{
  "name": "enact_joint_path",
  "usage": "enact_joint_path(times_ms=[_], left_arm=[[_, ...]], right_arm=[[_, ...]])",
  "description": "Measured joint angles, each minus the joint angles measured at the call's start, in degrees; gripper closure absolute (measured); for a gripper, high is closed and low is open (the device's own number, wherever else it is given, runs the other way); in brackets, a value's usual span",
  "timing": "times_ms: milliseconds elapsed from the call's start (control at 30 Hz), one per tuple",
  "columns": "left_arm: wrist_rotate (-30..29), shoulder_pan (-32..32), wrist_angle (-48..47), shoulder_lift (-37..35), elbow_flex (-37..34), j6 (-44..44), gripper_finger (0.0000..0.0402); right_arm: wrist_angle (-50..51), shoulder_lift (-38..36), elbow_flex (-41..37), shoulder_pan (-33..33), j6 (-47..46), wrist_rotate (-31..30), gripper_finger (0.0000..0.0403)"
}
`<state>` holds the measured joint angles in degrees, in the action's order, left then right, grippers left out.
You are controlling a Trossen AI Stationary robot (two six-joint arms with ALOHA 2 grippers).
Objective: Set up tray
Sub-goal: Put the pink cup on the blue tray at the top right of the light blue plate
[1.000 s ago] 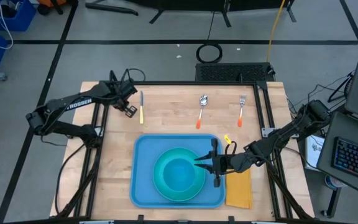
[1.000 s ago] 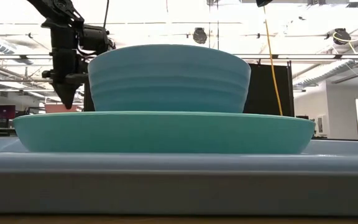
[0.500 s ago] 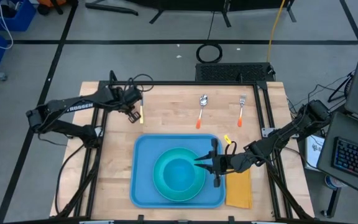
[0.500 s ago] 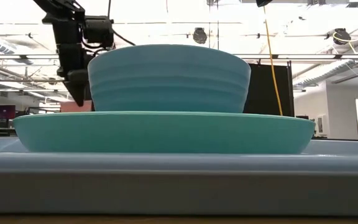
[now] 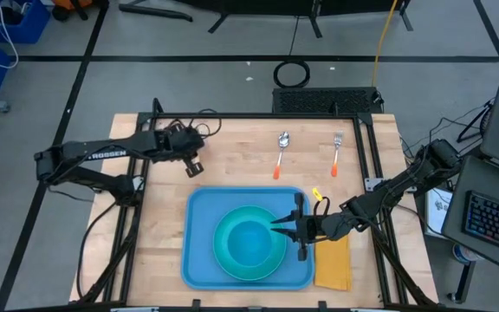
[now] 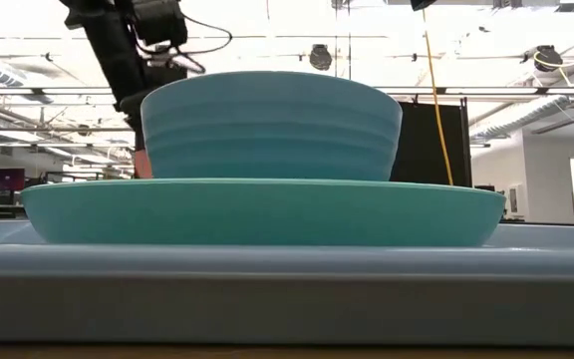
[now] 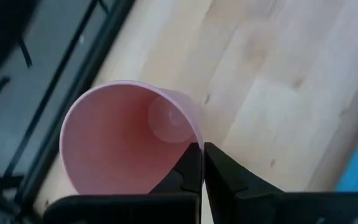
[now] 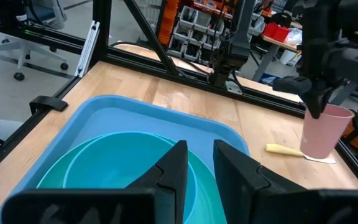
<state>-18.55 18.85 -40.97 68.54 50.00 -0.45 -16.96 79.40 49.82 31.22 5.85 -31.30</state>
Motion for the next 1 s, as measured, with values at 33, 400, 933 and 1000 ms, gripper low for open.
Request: enact_joint_path(times_ms=[33, 400, 933, 1000], left_arm=[[0.0, -0.6, 0.9, -0.5, 0.0, 0.3, 0.0398], [5.9, -7.3, 10.3, -4.8, 0.0, -1.4, 0.0398], [11.8, -13.8, 22.4, -4.1, 0.2, -5.5, 0.0398], [12.9, -14.2, 22.7, -2.9, 1.4, -6.9, 0.0398]], right_arm=[[-0.1, 0.0, 0.0, 0.0, 0.1, -0.1, 0.0332], [-2.5, 0.0, 0.0, 0.0, 2.1, -0.1, 0.0332], [-9.4, 0.0, 0.0, 3.7, 9.4, -0.8, 0.0332], [-10.5, 0.0, 0.0, 4.5, 10.5, -3.1, 0.0332]])
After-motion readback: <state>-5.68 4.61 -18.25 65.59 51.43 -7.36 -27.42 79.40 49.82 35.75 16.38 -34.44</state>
